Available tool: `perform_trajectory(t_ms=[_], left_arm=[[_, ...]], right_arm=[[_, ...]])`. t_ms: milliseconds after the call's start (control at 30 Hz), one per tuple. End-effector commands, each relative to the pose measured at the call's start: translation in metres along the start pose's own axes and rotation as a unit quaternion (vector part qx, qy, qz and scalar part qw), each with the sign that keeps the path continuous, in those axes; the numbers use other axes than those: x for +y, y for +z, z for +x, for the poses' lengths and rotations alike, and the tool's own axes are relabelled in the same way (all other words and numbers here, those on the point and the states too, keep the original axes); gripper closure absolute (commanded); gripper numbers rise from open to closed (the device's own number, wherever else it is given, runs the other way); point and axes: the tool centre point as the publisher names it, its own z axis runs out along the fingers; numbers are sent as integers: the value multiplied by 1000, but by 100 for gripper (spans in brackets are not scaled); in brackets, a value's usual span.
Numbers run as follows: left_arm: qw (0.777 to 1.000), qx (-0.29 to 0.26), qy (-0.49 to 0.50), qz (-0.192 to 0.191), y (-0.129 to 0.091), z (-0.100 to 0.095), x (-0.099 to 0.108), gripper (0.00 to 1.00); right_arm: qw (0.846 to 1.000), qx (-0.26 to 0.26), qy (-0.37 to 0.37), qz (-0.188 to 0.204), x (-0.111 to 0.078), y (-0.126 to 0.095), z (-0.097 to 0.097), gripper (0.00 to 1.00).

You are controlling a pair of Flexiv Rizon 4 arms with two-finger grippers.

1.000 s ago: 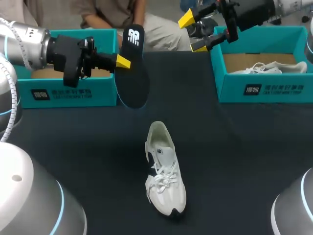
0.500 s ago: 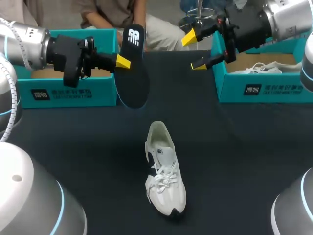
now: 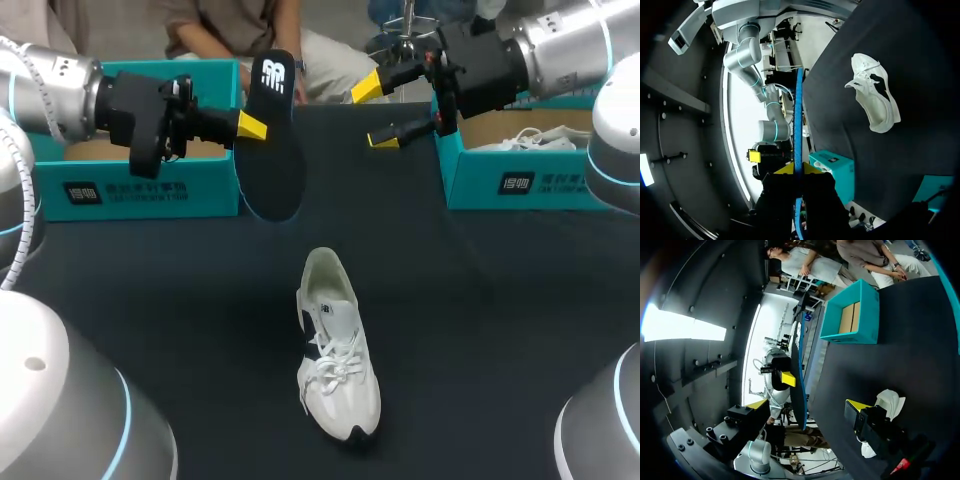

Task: Take the shoe out of the shoebox, open the shoe tongue, remove and reinsert the insole, then place the shoe into the shoebox

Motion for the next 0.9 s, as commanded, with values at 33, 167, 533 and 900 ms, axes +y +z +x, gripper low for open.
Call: perform_trajectory(t_ms=[33, 167, 533, 900], left_arm=[[1000, -1, 1, 0, 1, 1, 0, 100], [1000, -1, 1, 0, 1, 1, 0, 100], [1000, -1, 1, 0, 1, 1, 0, 100], [1000, -1, 1, 0, 1, 1, 0, 100]], right_arm=[[1000, 5, -5, -14, 0, 17, 5, 0], [1000, 8, -1, -14, 2, 32, 9, 0], [1000, 27, 1, 5, 8, 74, 24, 0], [999, 37, -6, 5, 9, 94, 29, 0]])
